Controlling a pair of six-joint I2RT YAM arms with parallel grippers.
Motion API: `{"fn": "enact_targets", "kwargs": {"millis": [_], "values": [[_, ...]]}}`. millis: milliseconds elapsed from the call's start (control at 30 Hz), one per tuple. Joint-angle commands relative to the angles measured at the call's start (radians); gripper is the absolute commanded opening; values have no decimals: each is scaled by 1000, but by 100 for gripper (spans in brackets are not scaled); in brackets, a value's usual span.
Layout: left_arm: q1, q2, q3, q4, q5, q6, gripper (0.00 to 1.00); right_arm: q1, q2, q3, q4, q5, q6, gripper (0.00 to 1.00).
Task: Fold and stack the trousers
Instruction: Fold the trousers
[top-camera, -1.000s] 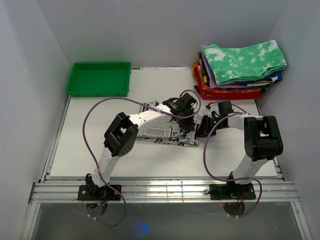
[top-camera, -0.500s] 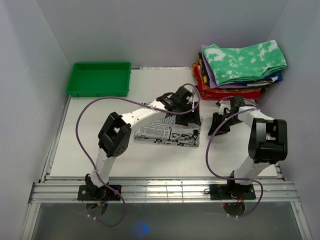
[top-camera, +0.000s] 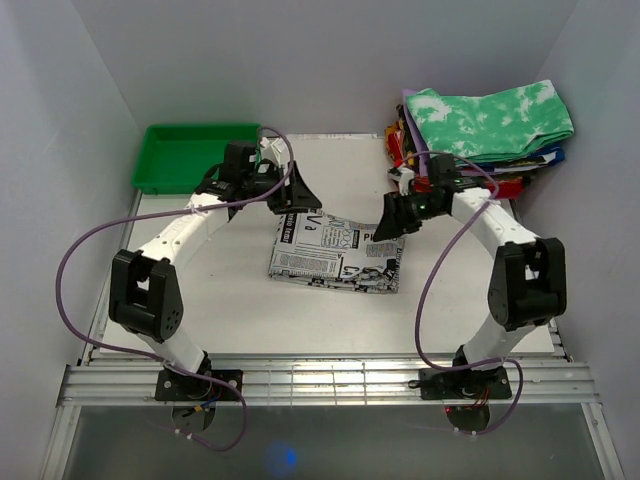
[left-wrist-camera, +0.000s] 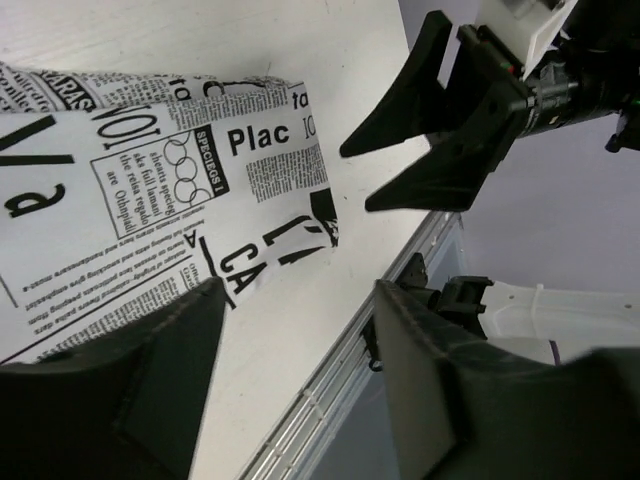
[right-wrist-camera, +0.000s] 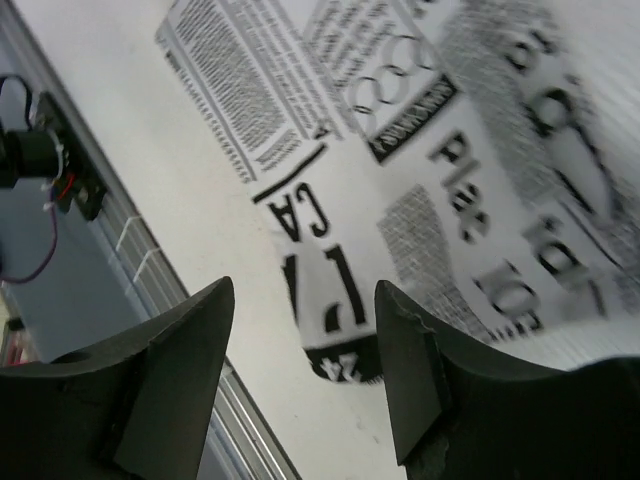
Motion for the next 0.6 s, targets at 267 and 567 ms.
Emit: {"fn": "enact_targets", "kwargs": {"millis": [267, 567], "values": [[109, 131, -309, 125, 412, 84, 43, 61, 338, -69, -259, -89, -293, 60], [146, 342, -412, 192, 265, 116, 40, 14, 392, -105, -172, 151, -293, 64]]}}
